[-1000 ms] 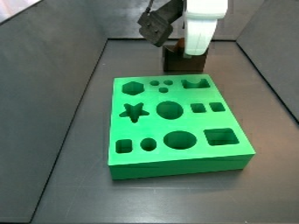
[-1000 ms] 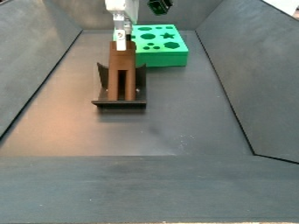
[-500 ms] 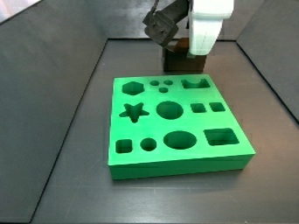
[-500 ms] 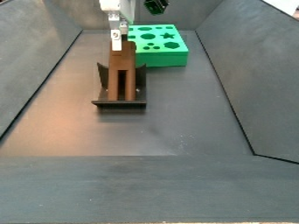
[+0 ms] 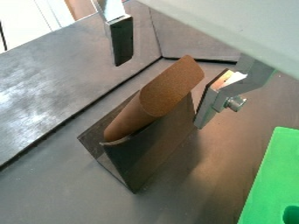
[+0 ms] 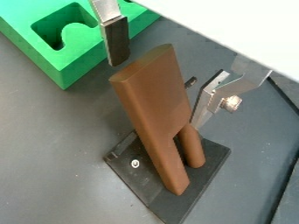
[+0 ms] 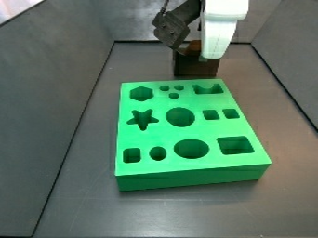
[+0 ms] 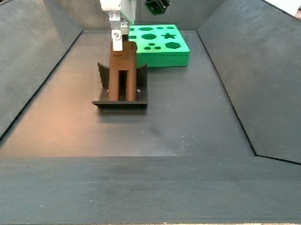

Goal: Pick up the square-circle object. Move up. Rotate the square-circle object. Place the square-circle object on the fixture. Regrasp the square-circle object. Move to above the board. Insert the square-circle object.
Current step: Regrasp the square-circle object.

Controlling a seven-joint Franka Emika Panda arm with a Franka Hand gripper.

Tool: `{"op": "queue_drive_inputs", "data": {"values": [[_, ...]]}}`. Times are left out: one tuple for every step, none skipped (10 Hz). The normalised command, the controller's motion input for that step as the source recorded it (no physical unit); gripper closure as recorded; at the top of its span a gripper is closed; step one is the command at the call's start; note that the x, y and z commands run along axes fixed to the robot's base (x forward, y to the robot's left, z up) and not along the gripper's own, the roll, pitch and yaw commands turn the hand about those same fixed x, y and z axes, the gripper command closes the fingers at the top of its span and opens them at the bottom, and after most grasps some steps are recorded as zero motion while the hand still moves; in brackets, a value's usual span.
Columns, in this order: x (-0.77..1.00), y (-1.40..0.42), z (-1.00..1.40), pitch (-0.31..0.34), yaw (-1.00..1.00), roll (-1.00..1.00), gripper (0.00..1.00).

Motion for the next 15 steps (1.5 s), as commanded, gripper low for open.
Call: {"op": "queue_drive_inputs", "data": {"values": [[0.08,-0.01,0.00,0.203,0.07,-0.04,0.00],[0.08,-0.01,0.00,0.203,0.07,-0.04,0.00],[0.08,-0.01,0.00,0.203,0.07,-0.04,0.00],[0.08,-0.01,0.00,0.203,0.06,-0.04,0.00],[0.08,-0.01,0.00,0.203,0.06,-0.04,0.00],[0.08,-0.01,0.00,0.203,0.06,-0.04,0.00],[0.08,-0.01,0.00,0.203,0.06,-0.04,0.00],[0.08,-0.01,0.00,0.203,0.06,-0.04,0.00],[0.08,-0.01,0.00,0.203,0.06,-0.04,0.00],[0.08,-0.01,0.00,0.203,0.06,-0.04,0.00],[0.08,-0.01,0.00,0.203,0.06,-0.04,0.00],[0.08,-0.01,0.00,0.203,0.06,-0.04,0.00],[0.08,-0.01,0.00,0.203,0.06,-0.04,0.00],[0.08,-0.01,0.00,0.203,0.06,-0.04,0.00],[0.08,-0.01,0.00,0.203,0.06,-0.04,0.00]]}}
